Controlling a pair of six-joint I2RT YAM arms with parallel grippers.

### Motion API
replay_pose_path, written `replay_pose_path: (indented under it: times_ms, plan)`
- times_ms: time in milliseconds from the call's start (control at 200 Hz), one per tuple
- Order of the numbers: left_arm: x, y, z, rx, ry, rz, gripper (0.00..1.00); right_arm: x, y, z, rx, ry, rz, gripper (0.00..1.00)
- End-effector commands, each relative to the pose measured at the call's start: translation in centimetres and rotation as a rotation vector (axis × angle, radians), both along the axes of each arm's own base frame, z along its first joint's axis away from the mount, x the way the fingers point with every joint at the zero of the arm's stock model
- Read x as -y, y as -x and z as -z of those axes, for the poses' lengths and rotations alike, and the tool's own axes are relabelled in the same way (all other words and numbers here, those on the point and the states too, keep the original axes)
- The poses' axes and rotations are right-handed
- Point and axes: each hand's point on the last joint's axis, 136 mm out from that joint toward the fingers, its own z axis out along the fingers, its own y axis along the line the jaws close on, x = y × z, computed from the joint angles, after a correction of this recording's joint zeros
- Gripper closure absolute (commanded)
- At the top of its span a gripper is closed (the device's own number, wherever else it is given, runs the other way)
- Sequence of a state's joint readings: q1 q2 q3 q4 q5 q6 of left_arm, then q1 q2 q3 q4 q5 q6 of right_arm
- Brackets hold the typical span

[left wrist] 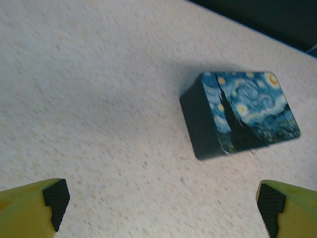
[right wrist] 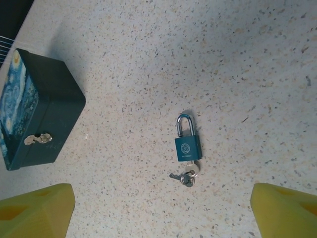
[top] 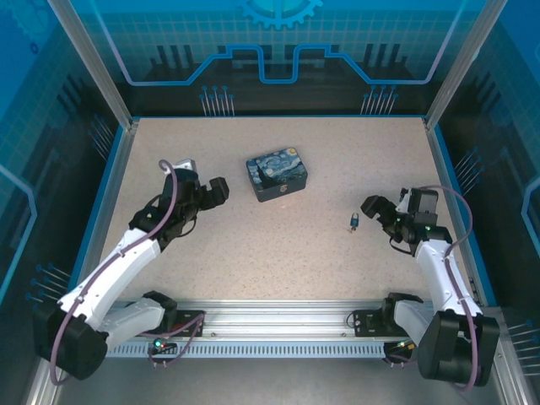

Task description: Unlock a padlock with a key

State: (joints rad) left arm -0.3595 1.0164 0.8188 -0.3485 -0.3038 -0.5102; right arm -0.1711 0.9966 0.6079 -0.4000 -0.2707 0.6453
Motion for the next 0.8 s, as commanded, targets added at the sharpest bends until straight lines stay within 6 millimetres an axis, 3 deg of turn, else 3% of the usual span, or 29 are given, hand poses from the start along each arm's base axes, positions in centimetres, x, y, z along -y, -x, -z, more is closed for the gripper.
replay_pose_path:
  times_ms: [0, 160, 310, 440, 795]
  plan:
    - [-3.0, -0.8, -2.8, 0.207, -0.113, -0.105, 0.01, 1.5, -0.4, -0.5, -0.018, 0.076, 0.029, 0.03]
    - [-4.4, -1.0, -2.4, 0.324, -0.267, -0.115, 0.01, 3.6, -1.7, -1.6, 0.066, 0.179, 0.149, 0.00]
    - [-5.4, -2.0, 0.3, 0.292, -0.466, -0.100, 0.01, 5.6, -2.7, -4.0, 0.219, 0.390, 0.254, 0.00]
    - [-6.6, -3.0, 2.3, 0.270, -0.538, -0.105, 0.01, 5.5, -3.9, -5.6, 0.291, 0.573, 0.192, 0.00]
    - [-8.9, -5.0, 7.5, 0.310, -0.553, -0.154, 0.01, 4.3, -7.1, -3.3, 0.329, 0.792, 0.039, 0.00]
